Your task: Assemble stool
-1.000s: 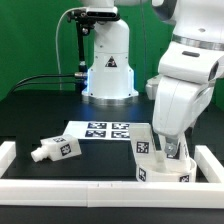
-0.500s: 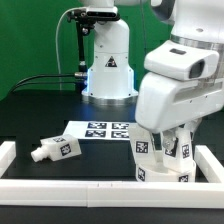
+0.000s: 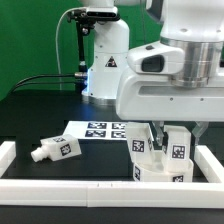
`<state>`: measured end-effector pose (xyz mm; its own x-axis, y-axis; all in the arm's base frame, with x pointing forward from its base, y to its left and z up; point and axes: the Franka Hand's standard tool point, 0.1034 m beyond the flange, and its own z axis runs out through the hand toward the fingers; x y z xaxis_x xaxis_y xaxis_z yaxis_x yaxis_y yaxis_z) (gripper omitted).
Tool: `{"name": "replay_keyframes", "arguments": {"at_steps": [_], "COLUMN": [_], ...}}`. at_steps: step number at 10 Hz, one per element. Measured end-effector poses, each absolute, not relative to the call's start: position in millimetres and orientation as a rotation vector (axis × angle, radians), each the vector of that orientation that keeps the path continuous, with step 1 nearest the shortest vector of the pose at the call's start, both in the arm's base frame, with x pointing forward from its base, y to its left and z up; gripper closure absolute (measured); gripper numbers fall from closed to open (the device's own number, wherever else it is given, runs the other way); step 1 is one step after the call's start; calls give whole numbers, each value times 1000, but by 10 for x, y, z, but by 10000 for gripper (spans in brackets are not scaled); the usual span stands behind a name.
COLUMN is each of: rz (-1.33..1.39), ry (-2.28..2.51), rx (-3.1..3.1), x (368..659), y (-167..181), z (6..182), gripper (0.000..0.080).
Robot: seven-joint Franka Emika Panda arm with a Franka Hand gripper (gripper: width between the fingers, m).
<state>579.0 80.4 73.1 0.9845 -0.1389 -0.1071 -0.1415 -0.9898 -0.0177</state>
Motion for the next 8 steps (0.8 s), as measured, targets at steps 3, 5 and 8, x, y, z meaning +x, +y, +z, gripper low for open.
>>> {"name": "replay_keyframes", "arguments": {"at_steps": [3, 5, 8], "rz": [178, 177, 142], "ry": [539, 586, 1054], "rx": [-3067, -3110, -2970], "x": [5907, 5882, 5903], "y": [856, 857, 882], "z": [856, 827, 801], "gripper": [466, 466, 466]}}
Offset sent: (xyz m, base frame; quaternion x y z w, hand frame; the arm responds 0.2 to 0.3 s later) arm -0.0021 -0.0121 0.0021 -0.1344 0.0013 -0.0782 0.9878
